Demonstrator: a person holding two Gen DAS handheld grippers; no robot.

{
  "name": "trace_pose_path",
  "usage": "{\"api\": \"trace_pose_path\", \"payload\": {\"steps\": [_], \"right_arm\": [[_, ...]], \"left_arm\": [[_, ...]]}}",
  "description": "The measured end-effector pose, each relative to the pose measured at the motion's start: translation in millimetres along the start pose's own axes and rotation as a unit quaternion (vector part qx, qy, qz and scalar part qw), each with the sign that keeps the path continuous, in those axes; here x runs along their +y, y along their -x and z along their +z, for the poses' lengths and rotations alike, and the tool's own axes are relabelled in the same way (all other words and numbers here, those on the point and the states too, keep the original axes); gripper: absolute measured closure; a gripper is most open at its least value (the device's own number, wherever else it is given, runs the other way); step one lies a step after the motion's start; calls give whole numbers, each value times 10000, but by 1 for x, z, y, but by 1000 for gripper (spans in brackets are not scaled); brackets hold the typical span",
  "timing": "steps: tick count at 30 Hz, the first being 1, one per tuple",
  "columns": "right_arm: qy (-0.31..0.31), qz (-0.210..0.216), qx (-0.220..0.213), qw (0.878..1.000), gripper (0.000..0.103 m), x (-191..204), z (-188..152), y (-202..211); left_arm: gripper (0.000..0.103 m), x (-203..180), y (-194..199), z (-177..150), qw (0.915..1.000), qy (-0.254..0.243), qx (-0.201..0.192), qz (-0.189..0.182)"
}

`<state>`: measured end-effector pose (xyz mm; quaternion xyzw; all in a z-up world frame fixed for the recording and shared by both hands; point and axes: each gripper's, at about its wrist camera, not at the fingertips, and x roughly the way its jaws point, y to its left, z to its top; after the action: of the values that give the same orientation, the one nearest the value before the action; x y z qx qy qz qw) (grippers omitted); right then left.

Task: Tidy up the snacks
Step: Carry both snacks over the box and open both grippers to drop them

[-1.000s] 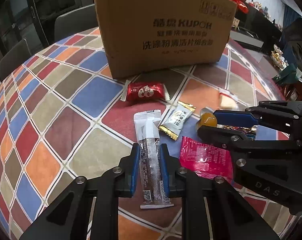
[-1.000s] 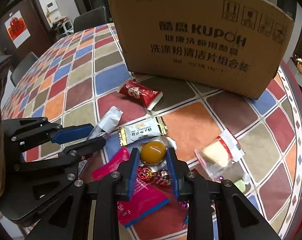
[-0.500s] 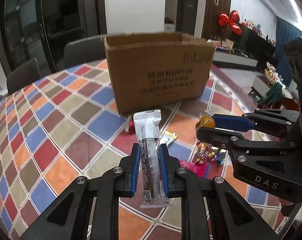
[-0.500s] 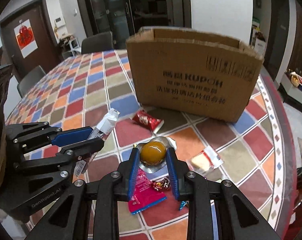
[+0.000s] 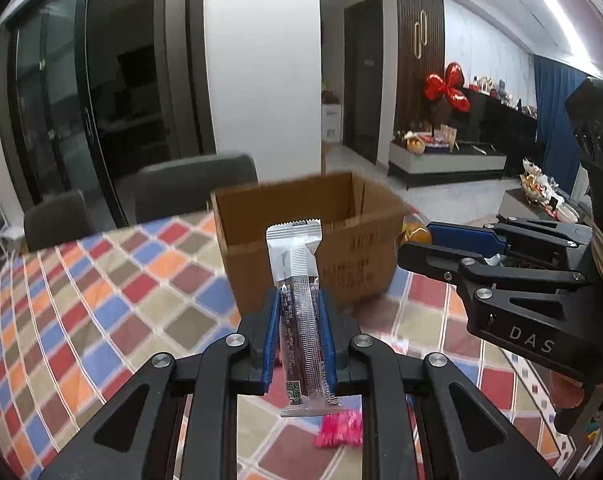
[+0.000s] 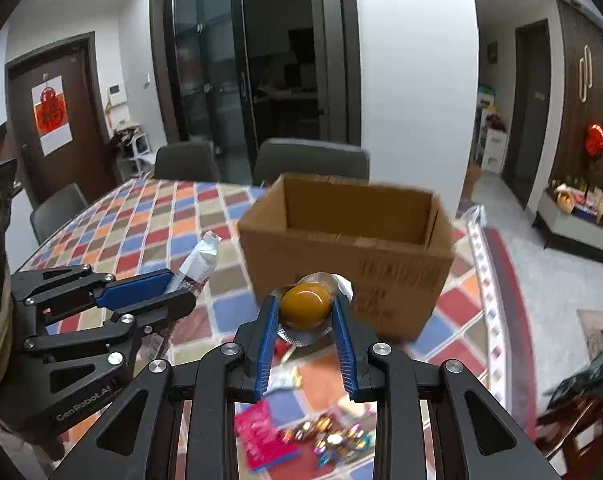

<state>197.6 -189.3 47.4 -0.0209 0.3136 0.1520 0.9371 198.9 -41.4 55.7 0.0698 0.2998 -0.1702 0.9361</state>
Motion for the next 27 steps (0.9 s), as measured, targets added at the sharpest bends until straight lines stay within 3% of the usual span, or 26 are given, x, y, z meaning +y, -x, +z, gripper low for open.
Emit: {"api": "trace_pose_path", "payload": {"steps": [10, 20, 27], "right_arm": [[149, -199, -184, 9995, 74, -19, 58, -4], [-168, -250, 236, 9993, 74, -51, 96, -44], [-273, -556, 629, 9961, 74, -67, 106, -75]], "left_arm": [[83, 6, -16, 66, 9992, -240, -309, 4], [83, 20, -70, 111, 9993, 80, 235, -270], [82, 15, -107, 127, 9983, 58, 572, -57]]}}
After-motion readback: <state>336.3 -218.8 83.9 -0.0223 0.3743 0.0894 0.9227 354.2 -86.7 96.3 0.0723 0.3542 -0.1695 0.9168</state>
